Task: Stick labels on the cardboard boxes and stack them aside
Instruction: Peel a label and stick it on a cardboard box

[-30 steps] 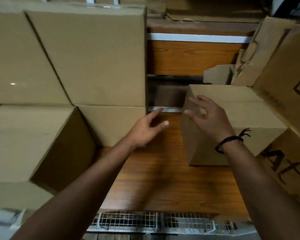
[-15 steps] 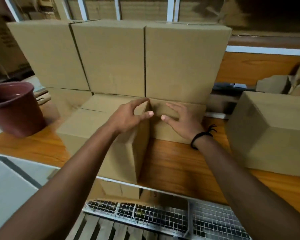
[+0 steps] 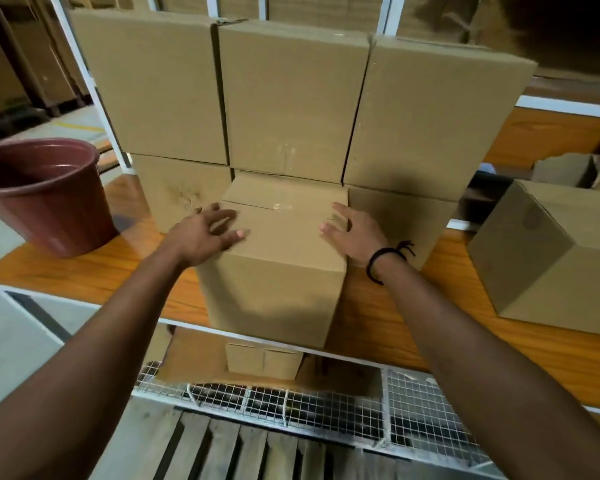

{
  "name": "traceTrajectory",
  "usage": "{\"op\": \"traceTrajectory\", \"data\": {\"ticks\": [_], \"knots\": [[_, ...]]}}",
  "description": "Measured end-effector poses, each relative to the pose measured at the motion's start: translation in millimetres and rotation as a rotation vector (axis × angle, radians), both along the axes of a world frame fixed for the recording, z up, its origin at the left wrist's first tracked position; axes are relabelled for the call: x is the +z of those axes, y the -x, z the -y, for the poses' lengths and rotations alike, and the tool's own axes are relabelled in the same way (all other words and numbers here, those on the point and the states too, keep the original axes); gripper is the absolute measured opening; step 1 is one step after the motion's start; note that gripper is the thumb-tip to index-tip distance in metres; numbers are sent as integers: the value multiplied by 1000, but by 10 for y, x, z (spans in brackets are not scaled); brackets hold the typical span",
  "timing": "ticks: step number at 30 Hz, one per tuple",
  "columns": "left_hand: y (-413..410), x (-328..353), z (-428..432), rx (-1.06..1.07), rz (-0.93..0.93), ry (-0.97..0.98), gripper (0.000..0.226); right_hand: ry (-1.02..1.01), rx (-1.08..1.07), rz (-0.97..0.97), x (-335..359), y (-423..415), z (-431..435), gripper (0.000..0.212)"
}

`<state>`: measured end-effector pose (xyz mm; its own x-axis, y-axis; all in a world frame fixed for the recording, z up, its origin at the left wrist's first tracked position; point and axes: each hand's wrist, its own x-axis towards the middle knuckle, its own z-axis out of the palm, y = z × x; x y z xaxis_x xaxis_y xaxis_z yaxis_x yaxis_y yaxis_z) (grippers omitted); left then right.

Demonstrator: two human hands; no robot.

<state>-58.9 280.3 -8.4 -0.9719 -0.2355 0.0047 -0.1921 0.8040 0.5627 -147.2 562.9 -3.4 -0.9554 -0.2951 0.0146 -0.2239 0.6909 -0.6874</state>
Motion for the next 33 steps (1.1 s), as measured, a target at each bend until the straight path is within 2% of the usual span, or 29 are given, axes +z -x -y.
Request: {"op": "traceTrajectory", "data": {"ticks": [2, 5, 11, 15, 29, 33], "knots": [[78, 4, 44, -9, 8, -76, 68, -7, 37, 63, -20, 37, 40, 75], [137, 36, 118, -11, 21, -187, 68, 17, 83, 134, -54, 132, 73, 88], [274, 47, 198, -52, 47, -328, 71, 125, 60, 154, -219, 263, 107, 83], [331, -49, 246, -91, 56, -458, 71, 128, 60, 153, -242, 283, 110, 82], [225, -98, 651, -219, 100, -539, 81, 198, -32, 180, -115, -239, 363, 83], [119, -58, 827, -276, 90, -539, 70, 214, -68, 150, -172, -466, 552, 84]]}}
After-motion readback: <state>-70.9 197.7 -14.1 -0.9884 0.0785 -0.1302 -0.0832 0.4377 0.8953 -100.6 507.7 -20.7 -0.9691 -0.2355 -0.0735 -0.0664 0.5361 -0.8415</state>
